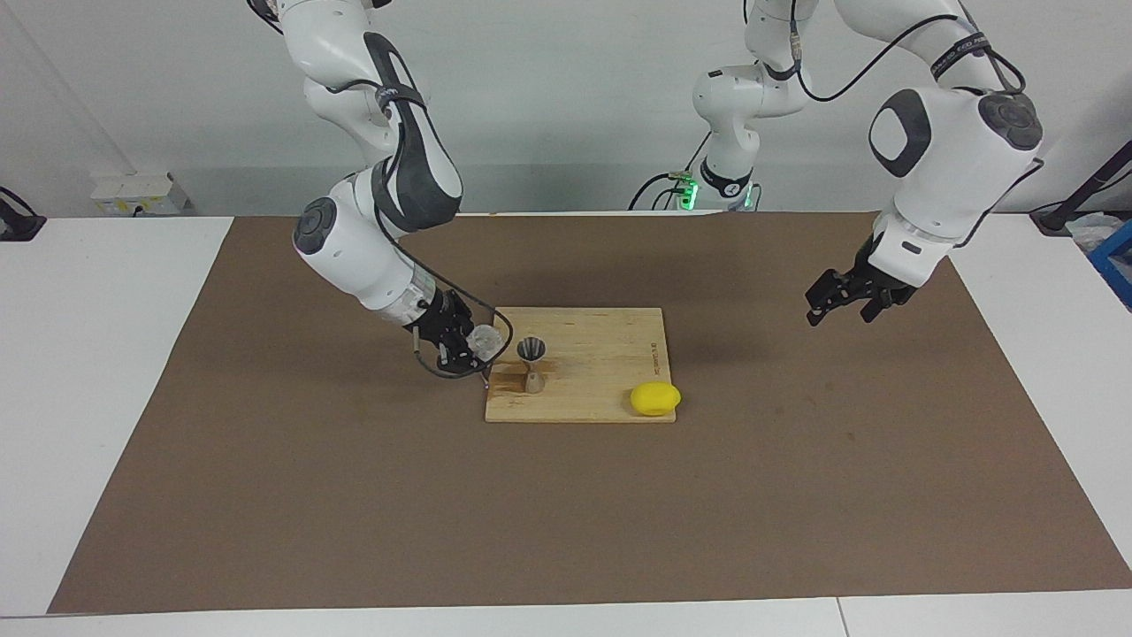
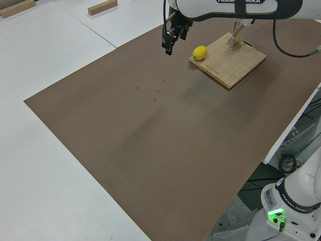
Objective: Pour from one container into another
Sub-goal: 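Withdraw the left gripper while the right gripper lifts the glass toward the board, then tilt the clear glass over the dark cup with the right gripper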
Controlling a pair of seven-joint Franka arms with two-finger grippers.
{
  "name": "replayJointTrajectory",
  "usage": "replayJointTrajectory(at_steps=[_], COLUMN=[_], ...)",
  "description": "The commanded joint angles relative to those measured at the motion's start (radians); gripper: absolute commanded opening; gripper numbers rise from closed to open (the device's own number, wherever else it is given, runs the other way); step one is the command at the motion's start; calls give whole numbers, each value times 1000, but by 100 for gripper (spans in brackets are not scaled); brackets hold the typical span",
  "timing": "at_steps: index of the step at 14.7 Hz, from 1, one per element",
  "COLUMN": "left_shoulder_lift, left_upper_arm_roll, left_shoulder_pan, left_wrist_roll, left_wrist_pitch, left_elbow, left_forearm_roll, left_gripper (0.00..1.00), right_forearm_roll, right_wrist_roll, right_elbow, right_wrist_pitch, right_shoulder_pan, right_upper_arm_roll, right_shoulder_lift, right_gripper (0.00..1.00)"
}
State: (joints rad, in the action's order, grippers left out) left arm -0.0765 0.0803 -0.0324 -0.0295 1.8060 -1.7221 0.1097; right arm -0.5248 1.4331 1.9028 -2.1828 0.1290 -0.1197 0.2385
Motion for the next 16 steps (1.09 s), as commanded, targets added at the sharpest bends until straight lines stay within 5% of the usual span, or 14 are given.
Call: replayJointTrajectory(at_steps=[1, 5, 16], left_shoulder_lift=[29, 70, 133], left_upper_arm_roll=[-14, -11, -13], left_shoulder_pan=[29, 54, 37], left_wrist_roll=[28, 31, 108], left_wrist_pitch=[-155, -253, -254], left_elbow=[94, 130, 87], left_forearm_roll=[-62, -96, -96], left_gripper=[100, 100, 100], right_forearm_roll=[29, 68, 299], right_wrist_roll=[71, 141, 297], right_elbow=[-59, -102, -179], right_wrist_pitch=[-5, -2, 44], right_shoulder_pan=[0, 23, 106], right_upper_arm_roll=[-3, -2, -3], right_shoulder_lift=[33, 48, 74], right_gripper=[0, 0, 0])
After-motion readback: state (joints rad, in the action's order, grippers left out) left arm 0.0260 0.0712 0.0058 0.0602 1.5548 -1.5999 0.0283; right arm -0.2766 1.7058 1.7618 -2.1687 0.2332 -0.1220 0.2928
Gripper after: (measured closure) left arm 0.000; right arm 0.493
